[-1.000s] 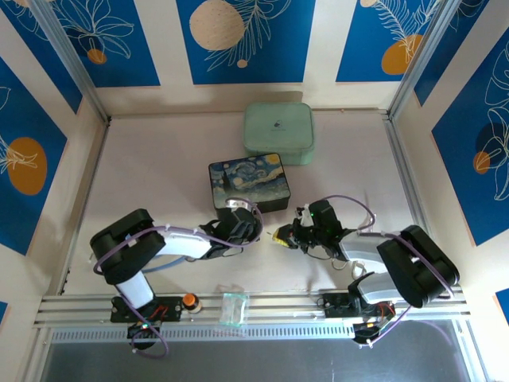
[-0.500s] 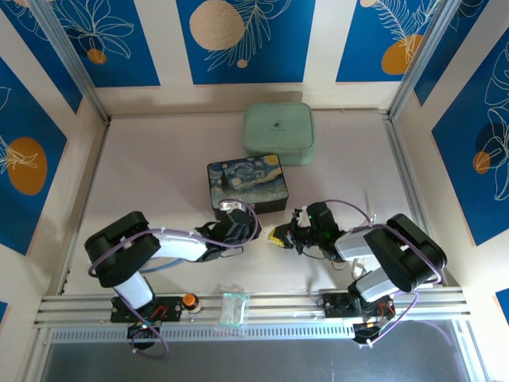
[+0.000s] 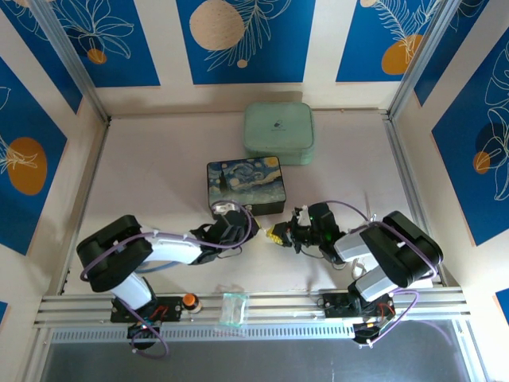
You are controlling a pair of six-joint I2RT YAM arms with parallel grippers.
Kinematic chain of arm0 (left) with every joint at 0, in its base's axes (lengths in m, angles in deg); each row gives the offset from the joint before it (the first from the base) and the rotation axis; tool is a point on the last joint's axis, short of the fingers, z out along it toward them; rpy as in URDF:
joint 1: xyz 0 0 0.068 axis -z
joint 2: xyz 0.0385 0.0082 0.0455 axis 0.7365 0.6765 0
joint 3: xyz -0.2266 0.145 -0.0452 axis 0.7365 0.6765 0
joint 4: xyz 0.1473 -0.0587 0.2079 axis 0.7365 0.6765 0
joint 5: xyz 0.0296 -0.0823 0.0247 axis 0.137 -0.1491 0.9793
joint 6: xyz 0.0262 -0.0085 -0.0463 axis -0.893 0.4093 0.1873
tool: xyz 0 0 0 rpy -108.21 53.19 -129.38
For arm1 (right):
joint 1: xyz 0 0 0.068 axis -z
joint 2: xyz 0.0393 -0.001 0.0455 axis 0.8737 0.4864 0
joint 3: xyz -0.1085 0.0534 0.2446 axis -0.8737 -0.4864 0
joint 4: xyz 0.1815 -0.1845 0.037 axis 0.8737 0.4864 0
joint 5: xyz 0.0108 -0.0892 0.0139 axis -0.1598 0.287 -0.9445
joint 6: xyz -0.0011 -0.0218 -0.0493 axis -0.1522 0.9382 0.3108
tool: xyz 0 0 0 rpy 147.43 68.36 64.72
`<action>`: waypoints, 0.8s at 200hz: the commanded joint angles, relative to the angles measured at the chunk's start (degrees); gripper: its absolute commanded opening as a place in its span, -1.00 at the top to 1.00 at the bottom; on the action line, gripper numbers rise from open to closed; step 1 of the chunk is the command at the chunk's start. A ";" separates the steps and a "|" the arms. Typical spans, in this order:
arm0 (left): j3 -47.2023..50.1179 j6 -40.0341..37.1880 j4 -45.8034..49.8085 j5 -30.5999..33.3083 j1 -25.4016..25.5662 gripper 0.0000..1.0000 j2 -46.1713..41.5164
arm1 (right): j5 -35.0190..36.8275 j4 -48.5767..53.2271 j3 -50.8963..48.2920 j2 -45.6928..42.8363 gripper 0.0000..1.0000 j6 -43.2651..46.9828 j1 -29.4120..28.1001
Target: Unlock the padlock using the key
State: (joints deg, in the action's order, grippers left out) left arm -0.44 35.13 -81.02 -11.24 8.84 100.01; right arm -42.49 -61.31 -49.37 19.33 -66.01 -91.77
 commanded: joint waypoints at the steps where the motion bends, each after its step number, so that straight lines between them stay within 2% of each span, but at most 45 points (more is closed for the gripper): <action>1: 0.16 3.40 -2.50 0.82 0.15 0.87 -3.16 | -0.63 -2.94 -0.45 0.72 1.00 -2.46 -1.28; 54: 1.51 6.61 -2.55 2.40 0.10 0.87 -5.64 | 1.56 -4.62 -0.53 0.56 1.00 -3.69 -3.12; 98: 2.37 8.71 -4.70 1.87 0.12 0.88 -5.33 | 5.15 -14.27 -2.89 3.86 1.00 -6.21 -3.92; 160: 2.87 9.62 -6.06 2.22 0.14 0.89 -3.90 | 7.22 -20.70 -3.26 6.74 1.00 -6.65 -5.24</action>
State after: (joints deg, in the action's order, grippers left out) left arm 2.29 44.14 -82.04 -10.30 8.84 96.21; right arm -36.93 -76.83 -52.14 24.64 -72.16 -96.29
